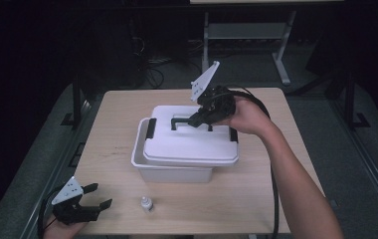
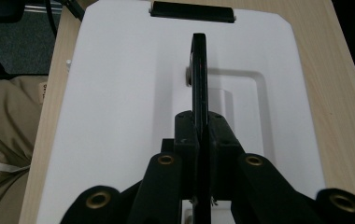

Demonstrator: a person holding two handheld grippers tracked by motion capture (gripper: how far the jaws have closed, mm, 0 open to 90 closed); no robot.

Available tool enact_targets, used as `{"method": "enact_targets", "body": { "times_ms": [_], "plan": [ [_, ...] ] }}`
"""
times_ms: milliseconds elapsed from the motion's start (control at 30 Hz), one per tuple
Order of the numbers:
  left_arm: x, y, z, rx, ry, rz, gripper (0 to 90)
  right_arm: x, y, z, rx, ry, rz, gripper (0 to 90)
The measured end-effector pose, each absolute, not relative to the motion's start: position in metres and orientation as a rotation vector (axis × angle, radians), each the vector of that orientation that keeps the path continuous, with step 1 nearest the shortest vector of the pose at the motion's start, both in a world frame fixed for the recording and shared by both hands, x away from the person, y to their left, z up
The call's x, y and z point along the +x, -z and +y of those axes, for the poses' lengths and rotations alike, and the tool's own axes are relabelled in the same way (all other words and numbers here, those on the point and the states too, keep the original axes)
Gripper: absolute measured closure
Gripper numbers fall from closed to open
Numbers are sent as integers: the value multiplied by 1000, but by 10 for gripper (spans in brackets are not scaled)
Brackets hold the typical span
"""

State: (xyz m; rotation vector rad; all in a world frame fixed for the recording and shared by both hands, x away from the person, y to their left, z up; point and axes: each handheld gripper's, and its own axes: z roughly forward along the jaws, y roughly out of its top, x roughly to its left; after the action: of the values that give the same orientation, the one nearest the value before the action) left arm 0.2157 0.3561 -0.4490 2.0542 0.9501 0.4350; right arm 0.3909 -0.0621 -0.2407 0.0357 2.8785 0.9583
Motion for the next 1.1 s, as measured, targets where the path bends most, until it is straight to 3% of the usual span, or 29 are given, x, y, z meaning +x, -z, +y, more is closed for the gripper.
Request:
{"method": "enact_targets", "body": {
  "times_ms": [1100],
  "plan": [
    [216,449,356,2047,-432,958,202,373,232,-123,92,-947,2830,839]
  ]
}}
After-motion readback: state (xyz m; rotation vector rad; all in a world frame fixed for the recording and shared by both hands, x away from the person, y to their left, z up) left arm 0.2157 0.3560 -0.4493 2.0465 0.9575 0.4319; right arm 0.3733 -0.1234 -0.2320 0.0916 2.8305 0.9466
